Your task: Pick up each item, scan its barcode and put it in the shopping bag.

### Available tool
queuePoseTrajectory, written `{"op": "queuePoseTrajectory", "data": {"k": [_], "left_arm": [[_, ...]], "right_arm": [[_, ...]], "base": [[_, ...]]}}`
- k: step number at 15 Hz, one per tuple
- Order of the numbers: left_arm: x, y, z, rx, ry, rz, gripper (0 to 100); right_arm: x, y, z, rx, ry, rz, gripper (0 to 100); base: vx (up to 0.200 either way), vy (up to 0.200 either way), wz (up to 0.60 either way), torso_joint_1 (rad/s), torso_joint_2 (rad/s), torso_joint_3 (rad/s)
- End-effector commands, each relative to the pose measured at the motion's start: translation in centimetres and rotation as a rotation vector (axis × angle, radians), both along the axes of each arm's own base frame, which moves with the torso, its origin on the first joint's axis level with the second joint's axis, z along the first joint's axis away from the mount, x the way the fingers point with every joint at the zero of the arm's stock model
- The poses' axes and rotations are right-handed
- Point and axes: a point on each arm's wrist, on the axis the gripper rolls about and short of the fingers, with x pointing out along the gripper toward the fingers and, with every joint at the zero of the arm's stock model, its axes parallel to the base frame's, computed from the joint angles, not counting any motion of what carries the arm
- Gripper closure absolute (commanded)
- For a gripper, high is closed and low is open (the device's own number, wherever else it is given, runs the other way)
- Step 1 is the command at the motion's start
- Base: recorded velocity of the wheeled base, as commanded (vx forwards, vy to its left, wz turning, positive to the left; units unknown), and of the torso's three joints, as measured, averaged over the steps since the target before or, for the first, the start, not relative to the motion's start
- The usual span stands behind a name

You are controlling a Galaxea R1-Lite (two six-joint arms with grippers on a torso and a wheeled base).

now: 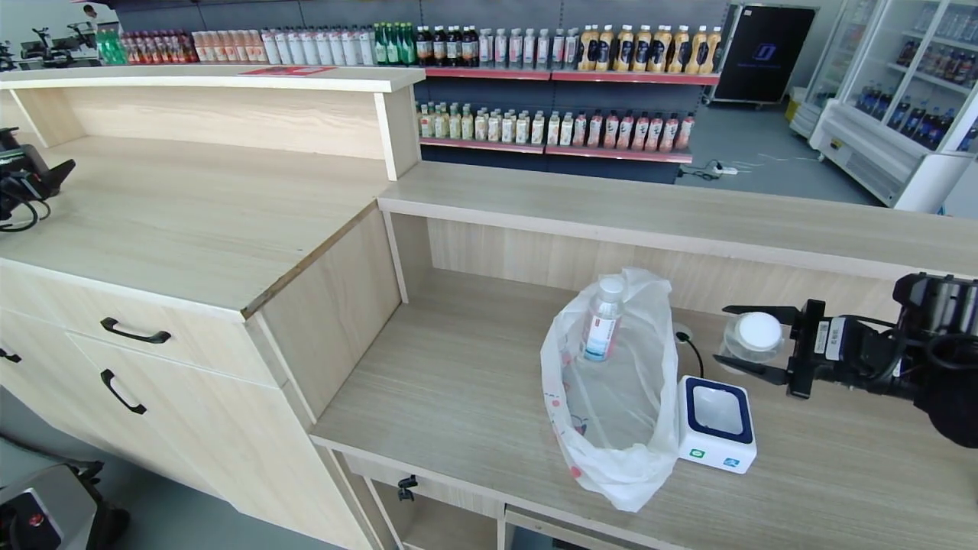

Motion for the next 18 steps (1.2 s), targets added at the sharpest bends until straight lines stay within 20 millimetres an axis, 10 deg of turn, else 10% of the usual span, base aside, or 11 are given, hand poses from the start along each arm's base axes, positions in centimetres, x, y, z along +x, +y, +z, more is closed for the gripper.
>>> {"op": "queuePoseTrajectory", "data": {"k": [1,18], "left_arm": [[0.0,0.0,0.0,-0.001,0.0,0.0,0],[0.0,0.0,0.0,-0.001,0.001,0.0,0]], "right_arm": [[0.2,0.0,-0.1,0.0,0.0,0.002,100],[0.2,0.0,-1.7,-0.034,0.026,0.028,100]], "base": [[0.0,0.0,0.0,0.0,0.0,0.0],[0.0,0.0,0.0,0.0,0.0,0.0]]}}
